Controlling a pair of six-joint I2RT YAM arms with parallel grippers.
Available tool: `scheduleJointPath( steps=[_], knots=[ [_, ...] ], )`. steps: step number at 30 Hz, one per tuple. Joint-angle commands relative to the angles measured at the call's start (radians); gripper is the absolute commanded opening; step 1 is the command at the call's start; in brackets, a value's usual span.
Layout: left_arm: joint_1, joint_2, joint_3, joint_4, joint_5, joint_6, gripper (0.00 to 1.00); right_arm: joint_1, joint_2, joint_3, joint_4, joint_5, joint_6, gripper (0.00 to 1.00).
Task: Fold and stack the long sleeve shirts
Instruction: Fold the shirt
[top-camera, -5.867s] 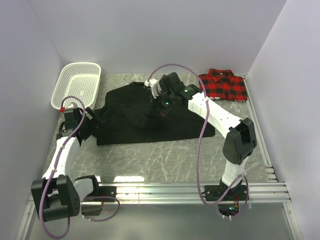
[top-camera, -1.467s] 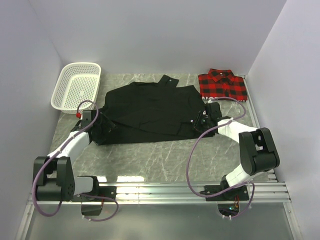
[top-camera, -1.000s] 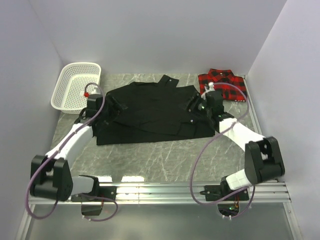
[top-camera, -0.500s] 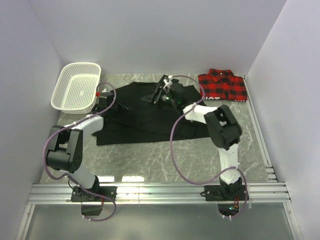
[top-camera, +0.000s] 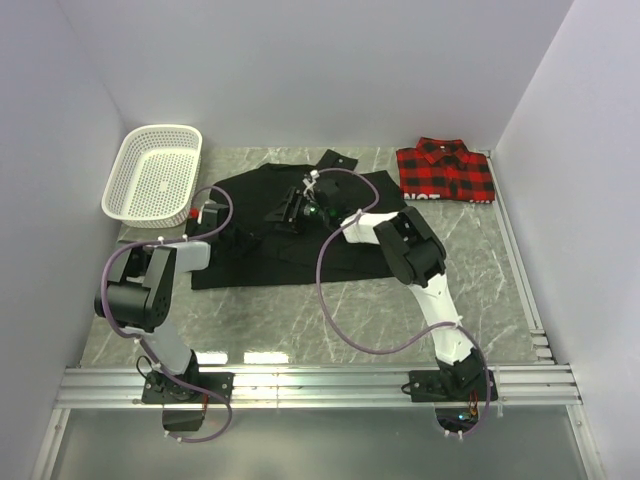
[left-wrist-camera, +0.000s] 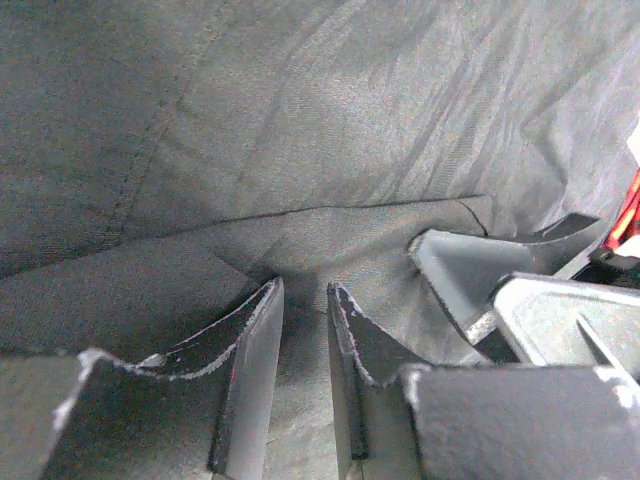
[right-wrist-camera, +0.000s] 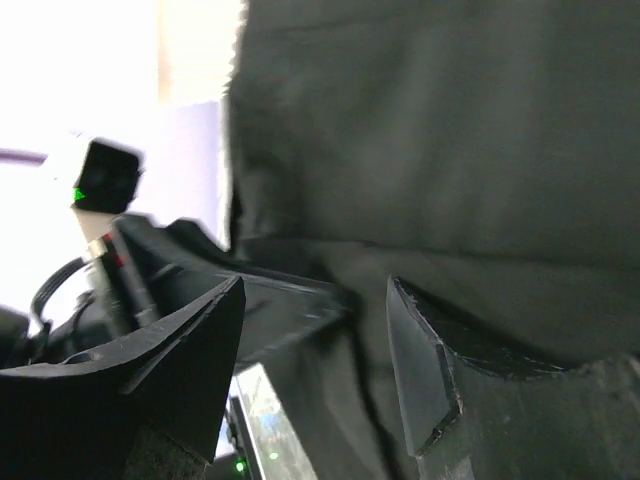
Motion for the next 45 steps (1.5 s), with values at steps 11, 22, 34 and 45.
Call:
scheduleJointPath(
  steps=[11,22,34,45],
  knots=[
    [0.035,-0.032,-0.057,-0.052,-0.067,-0.023,0.33,-0.212,-0.121,-0.241,0.021,0.128,0.059,0.66],
    [0.035,-0.319,-0.026,-0.186,-0.139,0.086,0.44,-0.247,-0.408,-0.327,-0.165,0.043,-0.211,0.65],
    [0.041,-0.155,0.013,-0.122,-0.122,0.054,0.41,-0.178,-0.365,-0.449,-0.024,-0.145,-0.13,0.63],
    [0.096,-0.144,-0.1,-0.082,-0.124,-0.043,0.36,-0.335,-0.464,-0.696,-0.167,-0.067,-0.217,0.62]
  ],
)
